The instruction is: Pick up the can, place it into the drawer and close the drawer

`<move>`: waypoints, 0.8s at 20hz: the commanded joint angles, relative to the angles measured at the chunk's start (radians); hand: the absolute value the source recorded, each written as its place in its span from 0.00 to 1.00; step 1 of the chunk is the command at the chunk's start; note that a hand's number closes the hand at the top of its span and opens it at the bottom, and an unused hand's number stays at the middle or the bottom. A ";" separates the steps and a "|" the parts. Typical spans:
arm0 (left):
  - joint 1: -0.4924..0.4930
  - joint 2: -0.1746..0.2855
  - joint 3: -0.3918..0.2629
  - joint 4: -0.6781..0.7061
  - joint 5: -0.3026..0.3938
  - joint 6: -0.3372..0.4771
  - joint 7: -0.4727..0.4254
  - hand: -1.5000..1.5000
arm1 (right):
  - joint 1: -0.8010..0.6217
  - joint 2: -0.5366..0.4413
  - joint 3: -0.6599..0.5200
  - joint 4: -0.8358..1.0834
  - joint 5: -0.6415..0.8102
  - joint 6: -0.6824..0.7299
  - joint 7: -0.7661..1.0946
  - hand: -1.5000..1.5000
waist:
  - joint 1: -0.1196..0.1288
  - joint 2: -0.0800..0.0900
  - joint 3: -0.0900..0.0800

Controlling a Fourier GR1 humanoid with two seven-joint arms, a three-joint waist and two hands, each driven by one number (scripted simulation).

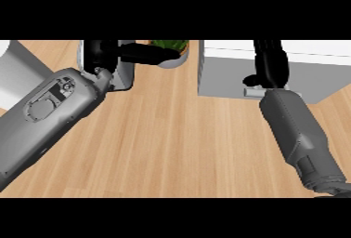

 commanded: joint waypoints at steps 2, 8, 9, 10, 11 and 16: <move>0.069 0.017 -0.005 -0.055 -0.025 0.003 -0.015 0.00 | -0.138 -0.014 -0.036 0.134 -0.002 0.002 0.024 0.00 | 0.024 0.019 0.007; 0.131 0.044 0.020 -0.105 -0.021 -0.025 -0.024 0.00 | -0.201 -0.024 -0.052 0.197 -0.006 -0.009 0.011 0.00 | 0.026 0.022 0.007; 0.152 0.063 0.029 -0.109 -0.029 -0.038 -0.060 0.00 | -0.207 -0.049 -0.068 0.199 -0.027 0.008 -0.019 0.00 | 0.026 0.023 0.007; 0.161 0.036 0.009 -0.131 -0.039 -0.012 -0.047 0.00 | -0.220 0.001 -0.061 0.209 -0.012 -0.016 0.036 0.00 | 0.029 0.020 0.007; 0.125 0.054 0.012 -0.127 -0.047 -0.010 -0.008 0.00 | -0.182 -0.026 -0.075 0.218 -0.031 -0.040 -0.032 0.00 | 0.023 0.023 0.009; 0.177 0.039 0.015 -0.139 -0.060 -0.004 -0.044 0.00 | -0.253 -0.012 -0.131 0.207 -0.108 0.026 -0.102 0.00 | 0.016 0.022 0.009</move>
